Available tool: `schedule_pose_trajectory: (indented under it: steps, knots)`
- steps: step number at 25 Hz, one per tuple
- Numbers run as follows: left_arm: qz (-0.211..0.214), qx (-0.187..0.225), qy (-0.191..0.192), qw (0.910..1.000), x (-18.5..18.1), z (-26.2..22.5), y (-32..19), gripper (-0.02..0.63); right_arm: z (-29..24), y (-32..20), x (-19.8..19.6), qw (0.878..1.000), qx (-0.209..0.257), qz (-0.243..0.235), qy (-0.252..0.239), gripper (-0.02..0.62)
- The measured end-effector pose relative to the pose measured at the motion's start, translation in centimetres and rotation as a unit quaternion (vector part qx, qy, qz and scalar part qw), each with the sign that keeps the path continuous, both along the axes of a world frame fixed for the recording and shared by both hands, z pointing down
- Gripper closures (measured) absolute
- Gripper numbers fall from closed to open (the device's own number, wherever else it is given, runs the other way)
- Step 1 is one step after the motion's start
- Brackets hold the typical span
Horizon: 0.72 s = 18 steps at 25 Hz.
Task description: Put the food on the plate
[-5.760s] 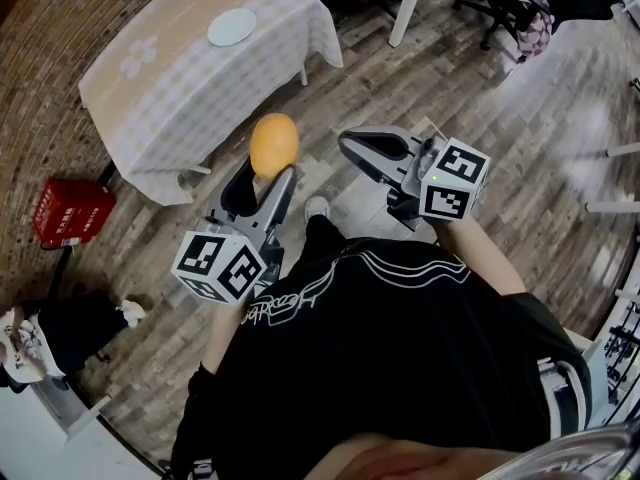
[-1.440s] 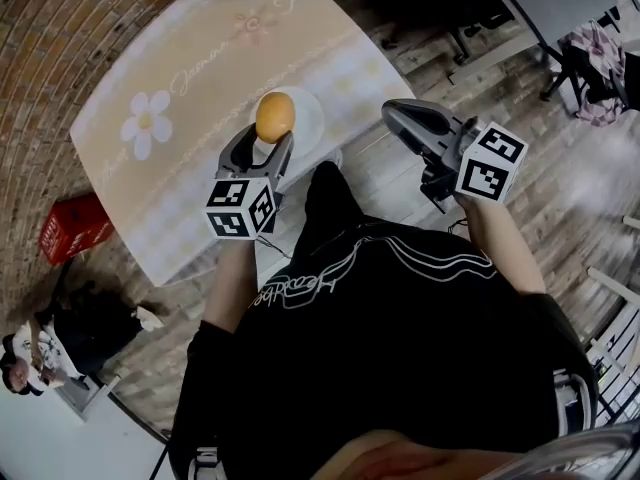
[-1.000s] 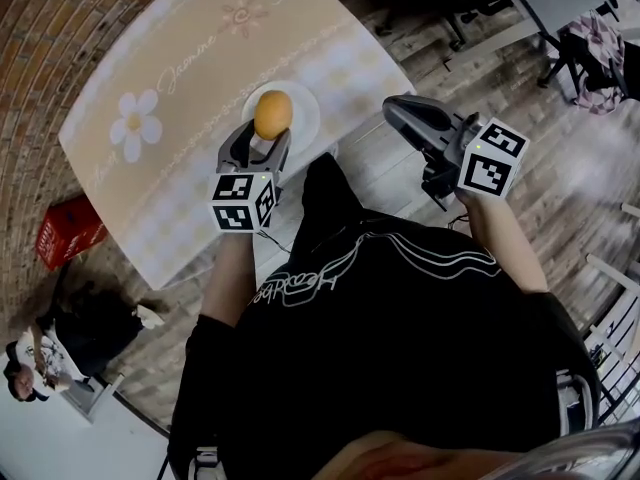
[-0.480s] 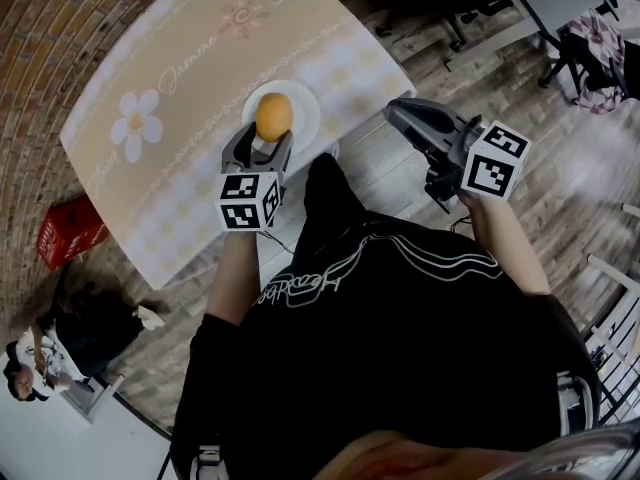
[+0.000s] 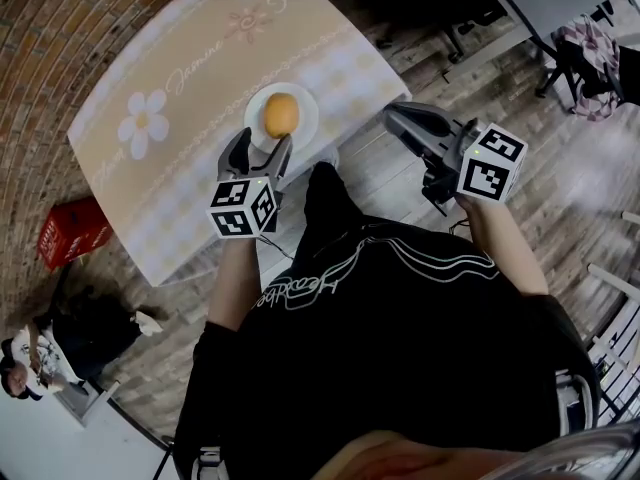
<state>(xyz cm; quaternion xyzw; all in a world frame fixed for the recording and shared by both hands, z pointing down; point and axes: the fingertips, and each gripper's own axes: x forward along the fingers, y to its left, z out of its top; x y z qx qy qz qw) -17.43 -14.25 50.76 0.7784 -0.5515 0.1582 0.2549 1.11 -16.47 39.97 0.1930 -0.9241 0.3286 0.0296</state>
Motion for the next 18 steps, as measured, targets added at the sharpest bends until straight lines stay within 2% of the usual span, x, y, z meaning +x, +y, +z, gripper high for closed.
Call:
schedule_pose_trajectory:
  steps: [5,9,13,18]
  knots:
    - [-0.043,0.037,0.073,0.9958,-0.9,-6.3,2.0,0.307,-2.4,1.2,-0.4,1.000,0.019,-0.017,-0.018,0.598]
    - [-0.034,0.080,0.122,0.9886,0.2,-11.9,4.0,0.394,-4.2,2.8,-1.3,0.998,0.045,-0.042,-0.023,0.598]
    - [-0.015,0.121,0.128,0.9843,2.0,-16.4,5.9,0.483,-6.0,4.4,-2.2,0.995,0.061,-0.070,-0.039,0.598]
    - [0.036,0.137,0.121,0.9825,5.1,-19.1,8.0,0.555,-7.2,6.3,-3.2,0.991,0.094,-0.088,-0.034,0.598]
